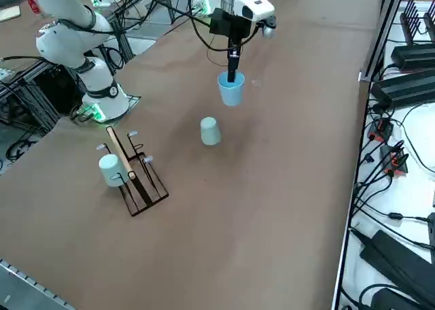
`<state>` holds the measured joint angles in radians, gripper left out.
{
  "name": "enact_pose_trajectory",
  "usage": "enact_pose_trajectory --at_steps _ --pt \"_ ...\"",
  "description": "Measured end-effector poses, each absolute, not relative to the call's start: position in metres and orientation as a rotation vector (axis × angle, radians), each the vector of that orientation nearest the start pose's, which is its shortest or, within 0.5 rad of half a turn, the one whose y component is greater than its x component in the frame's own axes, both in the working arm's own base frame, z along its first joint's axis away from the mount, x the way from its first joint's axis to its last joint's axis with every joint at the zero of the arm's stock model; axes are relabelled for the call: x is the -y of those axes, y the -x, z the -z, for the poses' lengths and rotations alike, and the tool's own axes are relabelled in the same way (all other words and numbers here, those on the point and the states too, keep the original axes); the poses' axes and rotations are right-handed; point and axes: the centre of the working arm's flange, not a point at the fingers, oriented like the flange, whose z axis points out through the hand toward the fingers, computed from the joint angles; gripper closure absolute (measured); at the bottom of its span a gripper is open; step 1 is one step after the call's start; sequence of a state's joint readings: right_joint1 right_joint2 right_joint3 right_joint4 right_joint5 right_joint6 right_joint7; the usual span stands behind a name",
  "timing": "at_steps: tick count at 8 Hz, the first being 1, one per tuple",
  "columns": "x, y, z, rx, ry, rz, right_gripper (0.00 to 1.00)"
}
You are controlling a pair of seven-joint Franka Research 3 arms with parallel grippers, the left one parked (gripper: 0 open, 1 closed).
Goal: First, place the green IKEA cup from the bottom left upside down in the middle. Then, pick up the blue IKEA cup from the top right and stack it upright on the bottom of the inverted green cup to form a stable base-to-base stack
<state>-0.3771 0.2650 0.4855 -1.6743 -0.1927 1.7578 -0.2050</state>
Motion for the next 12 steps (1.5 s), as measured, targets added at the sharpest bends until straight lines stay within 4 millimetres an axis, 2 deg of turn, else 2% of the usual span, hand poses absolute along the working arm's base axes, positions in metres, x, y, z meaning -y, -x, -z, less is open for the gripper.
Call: enact_pose_trajectory --at_steps 2,5,12 --pt "-0.027 -0.614 -0.452 0.564 3.139 -0.239 0.98" --pt "-0.035 -0.593 -0.447 0.548 3.177 -0.214 0.98" --pt "-0.037 -0.540 -0.385 0.536 3.205 -0.139 0.98"
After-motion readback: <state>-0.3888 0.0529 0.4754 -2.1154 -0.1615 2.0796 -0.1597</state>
